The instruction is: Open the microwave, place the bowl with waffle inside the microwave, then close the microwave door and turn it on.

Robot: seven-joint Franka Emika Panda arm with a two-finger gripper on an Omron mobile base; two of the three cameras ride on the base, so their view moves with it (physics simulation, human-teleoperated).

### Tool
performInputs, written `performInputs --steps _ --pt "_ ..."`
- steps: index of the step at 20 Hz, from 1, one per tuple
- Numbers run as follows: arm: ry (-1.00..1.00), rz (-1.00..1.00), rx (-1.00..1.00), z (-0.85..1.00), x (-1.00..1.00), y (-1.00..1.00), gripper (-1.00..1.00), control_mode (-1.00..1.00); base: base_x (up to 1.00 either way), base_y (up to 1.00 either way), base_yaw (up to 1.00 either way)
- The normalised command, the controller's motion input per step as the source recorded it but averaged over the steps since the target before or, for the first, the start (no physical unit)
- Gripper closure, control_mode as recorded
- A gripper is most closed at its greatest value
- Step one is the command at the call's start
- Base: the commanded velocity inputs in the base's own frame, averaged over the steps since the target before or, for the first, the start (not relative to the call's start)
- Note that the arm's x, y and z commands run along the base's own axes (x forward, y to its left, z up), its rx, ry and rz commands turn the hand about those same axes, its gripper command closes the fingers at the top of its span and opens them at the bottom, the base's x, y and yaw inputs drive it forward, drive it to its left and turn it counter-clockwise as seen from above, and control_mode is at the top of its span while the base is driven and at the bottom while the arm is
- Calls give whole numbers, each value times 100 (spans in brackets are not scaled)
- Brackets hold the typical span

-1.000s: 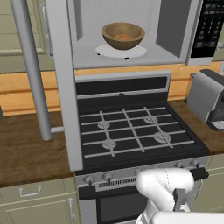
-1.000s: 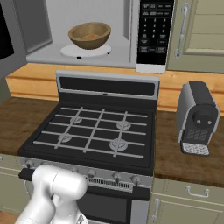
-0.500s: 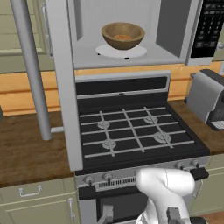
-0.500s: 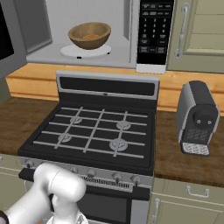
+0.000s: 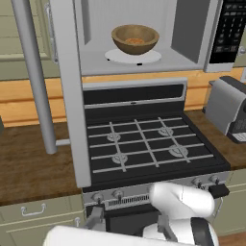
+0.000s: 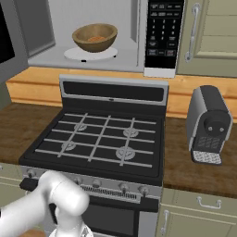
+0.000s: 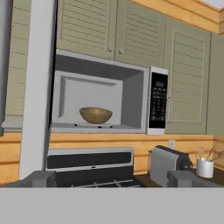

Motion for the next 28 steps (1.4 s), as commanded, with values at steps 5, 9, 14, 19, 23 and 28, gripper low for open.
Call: performInputs --steps 5,9,14,19,23,28 --pt "0 -1 -4 -6 79 10 -100 -100 0 0 0" --pt "0 0 0 -13 48 0 -100 -100 0 0 0" --pt "0 0 0 -34 60 9 -100 -100 0 0 0" --pt "0 -3 0 -37 64 36 -100 -100 0 0 0" --pt "0 -5 0 -11 33 55 -100 -100 0 0 0" --pt "0 -8 -1 0 0 61 -100 -100 0 0 0"
